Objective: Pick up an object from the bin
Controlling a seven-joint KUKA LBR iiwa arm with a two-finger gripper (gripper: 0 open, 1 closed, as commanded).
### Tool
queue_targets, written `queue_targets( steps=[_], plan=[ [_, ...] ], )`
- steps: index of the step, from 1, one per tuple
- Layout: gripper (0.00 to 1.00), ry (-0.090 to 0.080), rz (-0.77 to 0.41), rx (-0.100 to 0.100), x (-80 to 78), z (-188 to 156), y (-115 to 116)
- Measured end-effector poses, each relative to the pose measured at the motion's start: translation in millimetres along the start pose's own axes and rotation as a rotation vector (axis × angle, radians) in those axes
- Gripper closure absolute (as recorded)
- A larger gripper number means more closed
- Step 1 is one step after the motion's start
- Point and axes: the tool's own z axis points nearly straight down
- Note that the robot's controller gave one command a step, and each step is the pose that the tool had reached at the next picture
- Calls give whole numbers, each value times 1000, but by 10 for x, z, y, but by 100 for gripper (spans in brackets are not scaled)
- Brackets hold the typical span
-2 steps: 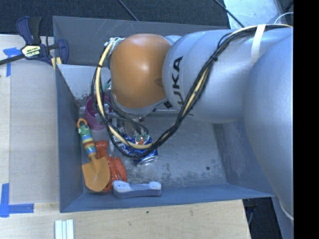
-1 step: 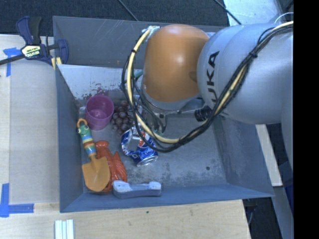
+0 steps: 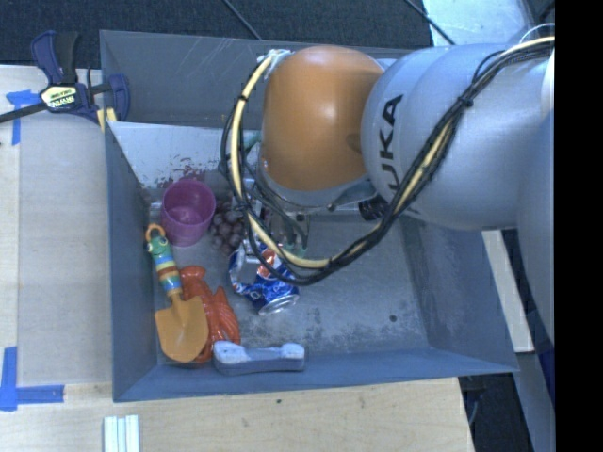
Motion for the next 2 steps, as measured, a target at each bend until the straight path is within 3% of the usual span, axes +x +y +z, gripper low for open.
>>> queue_targets(
  steps=[1, 2],
  plan=[
    [0, -3, -211, -1, 230, 1365, -404],
    [0, -10, -365, -5, -77, 501, 28]
  ],
)
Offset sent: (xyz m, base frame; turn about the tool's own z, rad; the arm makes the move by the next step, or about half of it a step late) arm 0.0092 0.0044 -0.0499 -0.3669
